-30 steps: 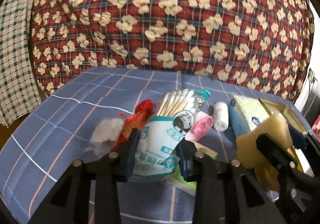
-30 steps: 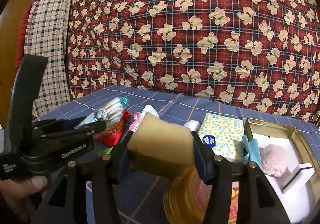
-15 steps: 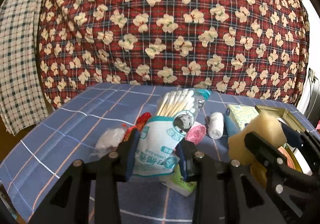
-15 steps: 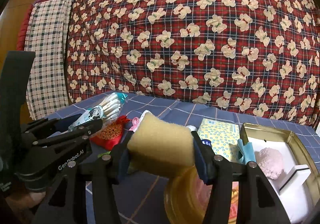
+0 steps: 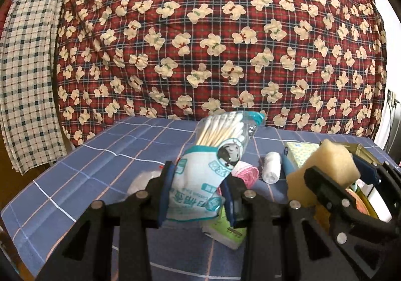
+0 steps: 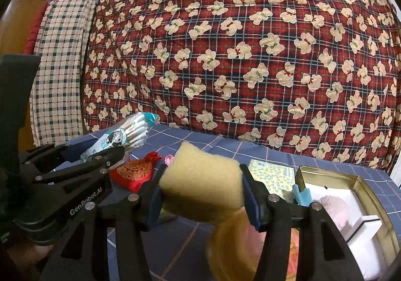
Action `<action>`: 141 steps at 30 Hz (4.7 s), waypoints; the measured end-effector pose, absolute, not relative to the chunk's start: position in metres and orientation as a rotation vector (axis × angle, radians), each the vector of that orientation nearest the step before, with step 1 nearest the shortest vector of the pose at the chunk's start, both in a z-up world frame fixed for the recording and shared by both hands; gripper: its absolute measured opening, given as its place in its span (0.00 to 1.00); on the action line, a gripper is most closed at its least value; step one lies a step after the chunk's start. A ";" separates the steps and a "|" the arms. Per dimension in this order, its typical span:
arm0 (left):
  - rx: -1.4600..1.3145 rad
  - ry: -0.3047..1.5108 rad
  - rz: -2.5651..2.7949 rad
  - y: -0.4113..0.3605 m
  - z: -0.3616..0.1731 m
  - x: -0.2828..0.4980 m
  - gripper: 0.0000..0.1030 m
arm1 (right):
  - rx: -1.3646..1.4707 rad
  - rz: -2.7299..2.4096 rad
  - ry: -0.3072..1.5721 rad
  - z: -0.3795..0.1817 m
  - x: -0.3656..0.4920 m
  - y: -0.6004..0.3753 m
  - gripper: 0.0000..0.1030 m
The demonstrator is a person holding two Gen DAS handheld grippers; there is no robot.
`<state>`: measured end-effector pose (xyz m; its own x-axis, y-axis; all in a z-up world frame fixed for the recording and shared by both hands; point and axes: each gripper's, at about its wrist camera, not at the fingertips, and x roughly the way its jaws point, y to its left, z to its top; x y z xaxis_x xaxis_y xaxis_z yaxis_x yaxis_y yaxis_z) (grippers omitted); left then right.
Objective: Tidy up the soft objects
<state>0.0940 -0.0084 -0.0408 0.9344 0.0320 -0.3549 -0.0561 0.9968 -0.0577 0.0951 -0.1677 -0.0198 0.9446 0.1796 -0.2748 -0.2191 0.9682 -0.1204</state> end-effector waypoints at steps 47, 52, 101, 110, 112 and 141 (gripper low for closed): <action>-0.058 0.356 -0.032 -0.056 -0.041 0.093 0.33 | -0.043 0.074 0.258 -0.016 0.096 -0.210 0.56; -0.065 0.371 -0.054 -0.061 -0.041 0.097 0.33 | -0.042 0.054 0.260 -0.016 0.097 -0.215 0.56; -0.053 0.372 -0.116 -0.098 -0.037 0.098 0.33 | -0.024 -0.050 0.240 -0.013 0.086 -0.252 0.56; -0.057 0.351 -0.122 -0.103 -0.036 0.095 0.33 | -0.027 -0.058 0.231 -0.012 0.083 -0.256 0.56; -0.060 0.349 -0.128 -0.105 -0.036 0.095 0.33 | -0.023 -0.061 0.230 -0.011 0.081 -0.259 0.56; -0.059 0.372 -0.222 -0.139 -0.037 0.097 0.33 | -0.047 -0.085 0.180 -0.006 0.066 -0.289 0.56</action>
